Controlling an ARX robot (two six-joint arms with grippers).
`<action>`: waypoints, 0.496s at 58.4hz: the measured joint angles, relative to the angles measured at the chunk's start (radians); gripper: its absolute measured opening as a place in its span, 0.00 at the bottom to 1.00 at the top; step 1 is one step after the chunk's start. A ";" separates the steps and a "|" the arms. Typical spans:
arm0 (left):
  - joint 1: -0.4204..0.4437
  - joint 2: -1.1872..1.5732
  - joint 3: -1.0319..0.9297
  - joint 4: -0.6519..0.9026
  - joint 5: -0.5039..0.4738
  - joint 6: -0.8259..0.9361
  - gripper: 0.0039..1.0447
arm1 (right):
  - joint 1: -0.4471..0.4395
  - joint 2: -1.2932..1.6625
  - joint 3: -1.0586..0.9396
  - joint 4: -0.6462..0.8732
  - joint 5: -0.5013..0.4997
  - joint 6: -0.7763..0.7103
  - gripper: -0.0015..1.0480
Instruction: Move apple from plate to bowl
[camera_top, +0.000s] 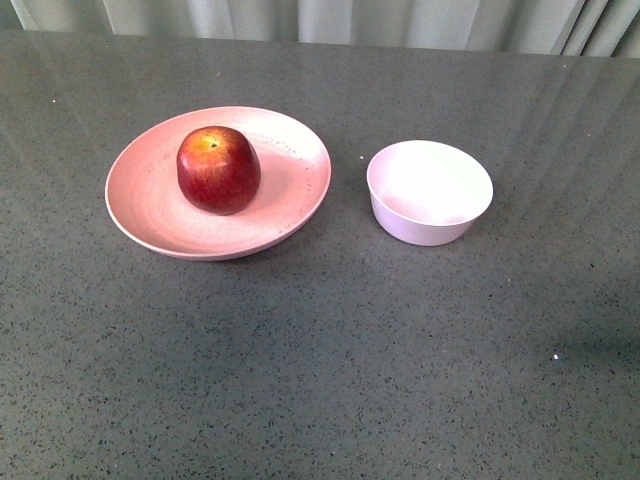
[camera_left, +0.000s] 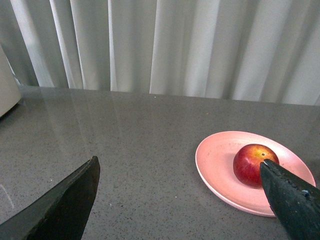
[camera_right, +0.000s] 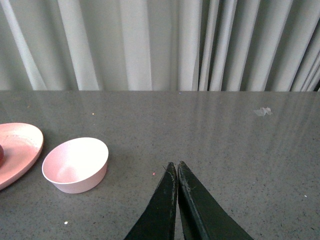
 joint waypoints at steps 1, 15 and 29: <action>0.000 0.000 0.000 0.000 0.000 0.000 0.92 | 0.000 0.000 0.000 0.000 0.000 0.000 0.07; 0.000 0.000 0.000 0.000 0.000 0.000 0.92 | 0.000 -0.001 0.000 0.000 0.000 0.000 0.46; 0.080 0.399 0.216 -0.307 0.249 -0.083 0.92 | 0.000 -0.002 0.000 0.000 0.000 0.000 0.82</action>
